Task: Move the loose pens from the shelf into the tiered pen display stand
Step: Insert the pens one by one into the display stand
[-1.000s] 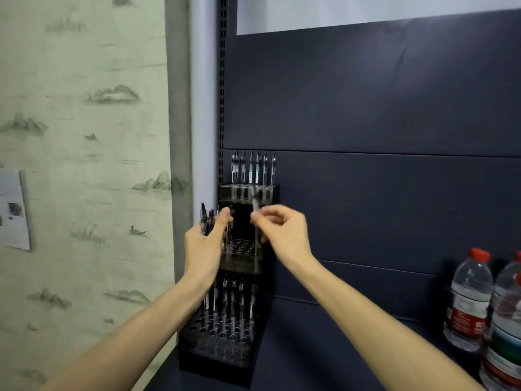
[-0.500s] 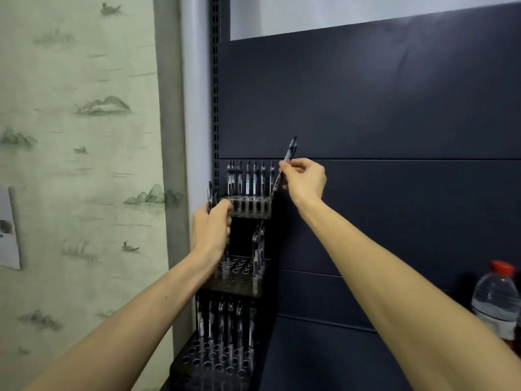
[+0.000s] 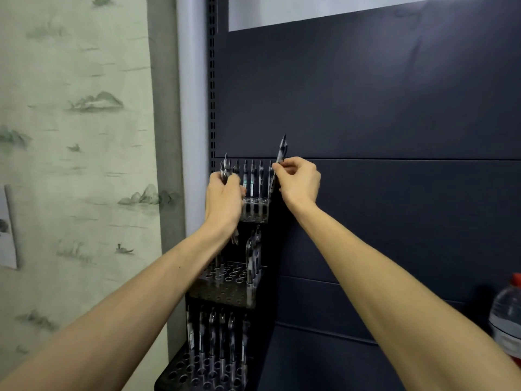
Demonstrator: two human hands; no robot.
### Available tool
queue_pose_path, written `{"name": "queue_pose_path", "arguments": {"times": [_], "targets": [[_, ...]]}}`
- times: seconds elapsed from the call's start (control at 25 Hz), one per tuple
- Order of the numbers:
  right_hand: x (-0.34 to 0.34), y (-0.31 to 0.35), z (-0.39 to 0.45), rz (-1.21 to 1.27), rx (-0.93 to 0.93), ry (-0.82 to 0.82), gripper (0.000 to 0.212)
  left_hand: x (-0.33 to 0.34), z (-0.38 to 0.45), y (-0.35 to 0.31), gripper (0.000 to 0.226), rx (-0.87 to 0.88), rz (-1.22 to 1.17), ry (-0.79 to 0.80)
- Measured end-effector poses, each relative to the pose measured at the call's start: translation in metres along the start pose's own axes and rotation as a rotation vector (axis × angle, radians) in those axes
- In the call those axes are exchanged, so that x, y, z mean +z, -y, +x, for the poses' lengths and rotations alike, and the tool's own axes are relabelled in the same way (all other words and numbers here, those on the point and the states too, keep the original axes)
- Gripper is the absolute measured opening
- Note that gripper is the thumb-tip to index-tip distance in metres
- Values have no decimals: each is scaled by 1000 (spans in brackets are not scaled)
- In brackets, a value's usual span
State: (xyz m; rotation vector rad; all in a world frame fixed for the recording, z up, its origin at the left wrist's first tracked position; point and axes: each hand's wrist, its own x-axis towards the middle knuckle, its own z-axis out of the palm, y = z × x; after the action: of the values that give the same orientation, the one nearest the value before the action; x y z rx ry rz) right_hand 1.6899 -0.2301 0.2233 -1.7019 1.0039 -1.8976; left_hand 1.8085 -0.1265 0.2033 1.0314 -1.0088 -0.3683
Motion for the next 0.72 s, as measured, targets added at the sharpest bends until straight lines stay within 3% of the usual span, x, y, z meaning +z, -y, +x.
{"name": "queue_pose_path", "arguments": {"times": [0.2, 0.28, 0.72], "targets": [[2, -2, 7, -70, -49, 35, 9, 5, 6, 1, 6, 85, -5, 30], [1, -1, 11, -101, -47, 50, 11, 1, 5, 5, 15, 106, 21, 47], [-1, 6, 25, -141, -25, 106, 15, -16, 6, 28, 22, 78, 49, 75]]}}
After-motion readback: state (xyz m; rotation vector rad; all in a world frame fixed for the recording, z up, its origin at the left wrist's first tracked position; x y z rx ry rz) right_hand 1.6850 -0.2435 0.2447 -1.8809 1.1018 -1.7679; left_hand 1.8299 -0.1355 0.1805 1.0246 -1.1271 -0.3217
